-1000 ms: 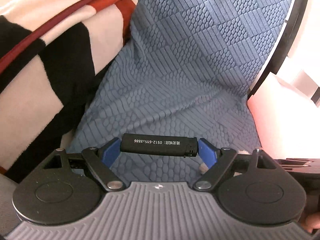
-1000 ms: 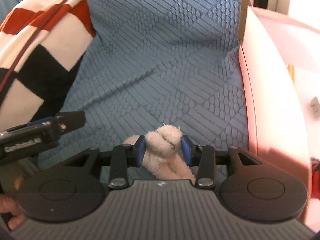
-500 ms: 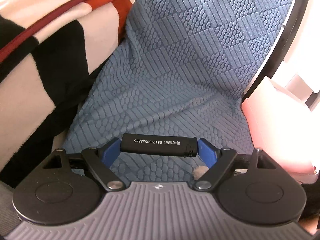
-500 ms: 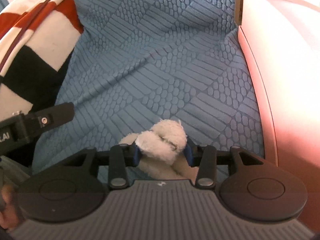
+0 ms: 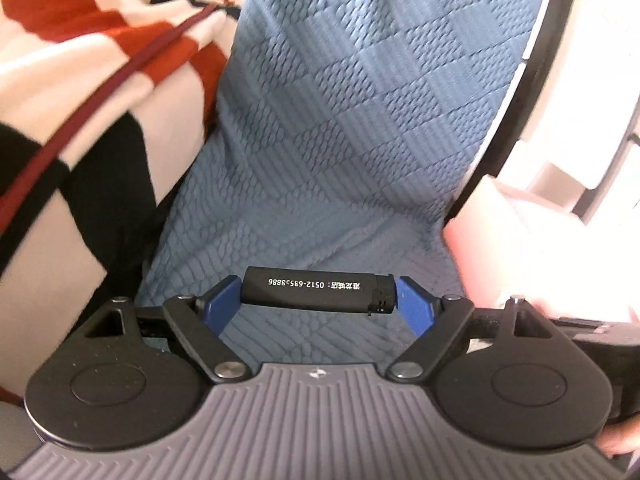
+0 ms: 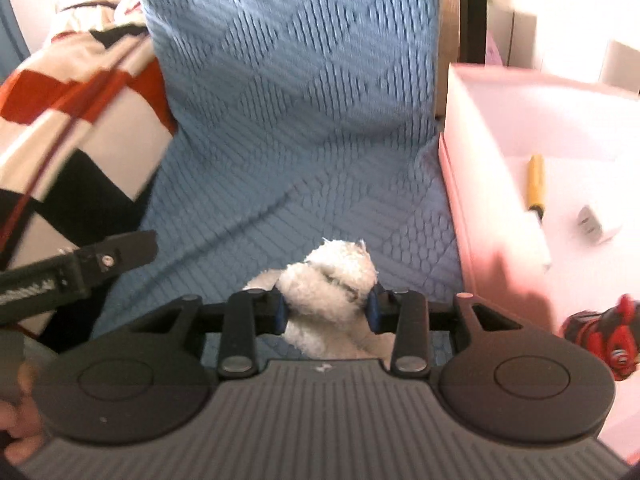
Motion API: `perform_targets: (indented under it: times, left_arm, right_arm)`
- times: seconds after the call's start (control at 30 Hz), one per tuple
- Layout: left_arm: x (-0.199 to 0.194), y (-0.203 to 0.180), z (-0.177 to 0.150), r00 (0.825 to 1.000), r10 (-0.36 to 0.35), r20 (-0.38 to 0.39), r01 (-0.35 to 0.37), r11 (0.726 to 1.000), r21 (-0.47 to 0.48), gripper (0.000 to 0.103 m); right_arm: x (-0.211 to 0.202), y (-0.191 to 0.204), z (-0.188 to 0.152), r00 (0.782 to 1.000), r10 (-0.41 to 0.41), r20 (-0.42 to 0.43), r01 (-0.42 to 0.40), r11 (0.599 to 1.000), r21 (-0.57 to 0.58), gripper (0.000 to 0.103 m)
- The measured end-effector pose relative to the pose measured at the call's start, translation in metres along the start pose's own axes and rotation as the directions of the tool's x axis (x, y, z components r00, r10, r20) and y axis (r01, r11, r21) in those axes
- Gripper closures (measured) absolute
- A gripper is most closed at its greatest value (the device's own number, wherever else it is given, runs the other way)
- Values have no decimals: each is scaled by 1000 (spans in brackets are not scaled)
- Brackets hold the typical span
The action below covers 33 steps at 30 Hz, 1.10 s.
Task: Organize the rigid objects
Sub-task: 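Lift the marker with left tool while right tool lifts the hair clip, then carry the marker with left tool while right tool carries the clip over the box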
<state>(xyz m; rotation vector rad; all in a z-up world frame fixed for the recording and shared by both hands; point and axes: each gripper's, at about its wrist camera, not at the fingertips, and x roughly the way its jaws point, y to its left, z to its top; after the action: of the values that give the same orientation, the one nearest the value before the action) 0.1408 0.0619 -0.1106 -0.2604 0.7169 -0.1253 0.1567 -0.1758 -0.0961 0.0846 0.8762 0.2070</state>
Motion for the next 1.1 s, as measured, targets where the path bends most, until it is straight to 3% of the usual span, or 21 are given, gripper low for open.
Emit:
perform_targets:
  times: [0.33,0.7,1.1]
  left_arm:
    - [-63,-31,12,996,-49,72,47,999,26,17]
    - [-130,-36,8,994,-42,104,43,999,-11,17]
    - [-139,-76,9,990,-96,102,91,995,50,17]
  right_arm:
    - [-89,21,10,987,21,158,-7,996,-90,64]
    - [-151,22,-11,976,44,213,-24,995,-99,64]
    - [-179,5,-16,967,13,256,13,995,-98,64]
